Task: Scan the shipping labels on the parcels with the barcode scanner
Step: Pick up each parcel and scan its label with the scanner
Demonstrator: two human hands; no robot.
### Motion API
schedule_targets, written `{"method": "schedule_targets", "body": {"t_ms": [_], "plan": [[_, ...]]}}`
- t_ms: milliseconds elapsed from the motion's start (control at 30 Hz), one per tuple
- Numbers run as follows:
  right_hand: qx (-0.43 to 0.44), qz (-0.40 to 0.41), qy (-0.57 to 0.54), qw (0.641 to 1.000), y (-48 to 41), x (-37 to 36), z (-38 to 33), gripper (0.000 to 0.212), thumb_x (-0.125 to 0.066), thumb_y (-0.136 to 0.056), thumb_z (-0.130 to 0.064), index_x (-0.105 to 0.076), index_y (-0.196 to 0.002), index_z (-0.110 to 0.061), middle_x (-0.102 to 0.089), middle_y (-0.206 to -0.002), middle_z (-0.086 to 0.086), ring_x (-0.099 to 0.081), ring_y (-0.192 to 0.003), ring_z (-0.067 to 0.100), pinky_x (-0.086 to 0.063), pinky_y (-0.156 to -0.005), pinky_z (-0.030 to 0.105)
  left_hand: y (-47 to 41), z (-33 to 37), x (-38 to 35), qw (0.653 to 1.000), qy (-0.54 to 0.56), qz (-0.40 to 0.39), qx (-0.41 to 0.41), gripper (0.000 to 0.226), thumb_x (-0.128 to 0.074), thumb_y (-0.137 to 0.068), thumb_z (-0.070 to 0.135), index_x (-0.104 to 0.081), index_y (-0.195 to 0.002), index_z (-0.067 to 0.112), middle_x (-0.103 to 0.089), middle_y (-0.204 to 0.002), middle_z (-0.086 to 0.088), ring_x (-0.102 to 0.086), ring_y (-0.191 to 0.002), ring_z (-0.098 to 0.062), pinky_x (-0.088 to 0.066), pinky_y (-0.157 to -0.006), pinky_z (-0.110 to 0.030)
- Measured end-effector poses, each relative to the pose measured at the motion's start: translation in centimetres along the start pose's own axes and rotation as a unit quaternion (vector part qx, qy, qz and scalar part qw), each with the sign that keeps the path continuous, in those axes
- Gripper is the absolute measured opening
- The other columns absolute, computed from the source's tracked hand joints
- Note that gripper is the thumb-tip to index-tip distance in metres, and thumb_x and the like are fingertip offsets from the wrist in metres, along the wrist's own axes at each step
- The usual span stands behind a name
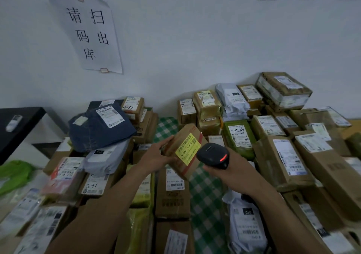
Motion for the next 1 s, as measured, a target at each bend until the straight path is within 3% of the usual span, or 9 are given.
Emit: {"method": "schedule_targets", "body": {"t_ms": [367,600,767,867,1000], "plan": [[0.016,-0.032,0.033,0.999,0.4,-0.6,-0.3,0.079,-0.074,-0.065,-0.076,-0.052,-0.135,-0.048,-0.066,-0.122,-0.02,-0.063,-0.112,0.0,-0.054,-0.103,0.039,0.6,-0.3,0.9,1.0,-0.012,0.02,0.001,0.089,-0.086,-0.08,0.015,-0.043,-0.154,0.042,-0.056,-0.138,0.009,-0.058,-0.124,-0.013,-0.05,-0.109,-0.046],[0.0,-0.034,0.014,0.999,0.2,-0.5,-0.3,0.07,-0.082,-0.07,-0.064,-0.054,-0.132,-0.047,-0.068,-0.118,-0.021,-0.064,-0.11,0.0,-0.054,-0.101,0.039,-0.2,-1.0,1.0,1.0,0.006,0.027,0.004,0.09,-0.086,-0.081,0.013,-0.042,-0.155,0.038,-0.056,-0.135,0.009,-0.058,-0.122,-0.015,-0.052,-0.106,-0.046],[-0.021,-0.025,-0.005,0.999,-1.2,-0.3,-0.5,0.073,-0.083,-0.071,-0.062,-0.055,-0.136,-0.044,-0.07,-0.117,-0.02,-0.065,-0.109,0.002,-0.055,-0.101,0.041,-1.8,-3.8,1.7,0.987,0.103,0.117,0.039,0.084,-0.081,-0.086,0.01,-0.04,-0.154,0.038,-0.056,-0.142,0.011,-0.057,-0.126,-0.014,-0.05,-0.109,-0.044],[-0.013,-0.025,-0.011,1.0,-3.7,-0.2,-2.0,0.067,-0.084,-0.075,-0.055,-0.057,-0.135,-0.04,-0.07,-0.116,-0.016,-0.066,-0.108,0.007,-0.055,-0.102,0.043,-4.0,-5.1,2.8,0.974,0.12,0.181,0.068,0.081,-0.076,-0.089,0.013,-0.037,-0.157,0.035,-0.058,-0.146,0.004,-0.056,-0.132,-0.02,-0.051,-0.108,-0.05],[-0.011,-0.032,0.01,0.999,-8.1,-0.4,-3.6,0.082,-0.081,-0.065,-0.068,-0.056,-0.138,-0.04,-0.07,-0.117,-0.016,-0.066,-0.109,0.009,-0.057,-0.099,0.045,-8.5,-6.5,3.7,0.967,0.145,0.192,0.083,0.081,-0.07,-0.092,0.011,-0.03,-0.159,0.034,-0.052,-0.154,0.0,-0.051,-0.139,-0.025,-0.049,-0.11,-0.053]]}}
Point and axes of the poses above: each hand's wrist, its own y-axis away from the middle knuckle, its own x-axis out of the back of the hand, z = x × y, the point moved 3 cm from there along -y, towards the middle knuckle
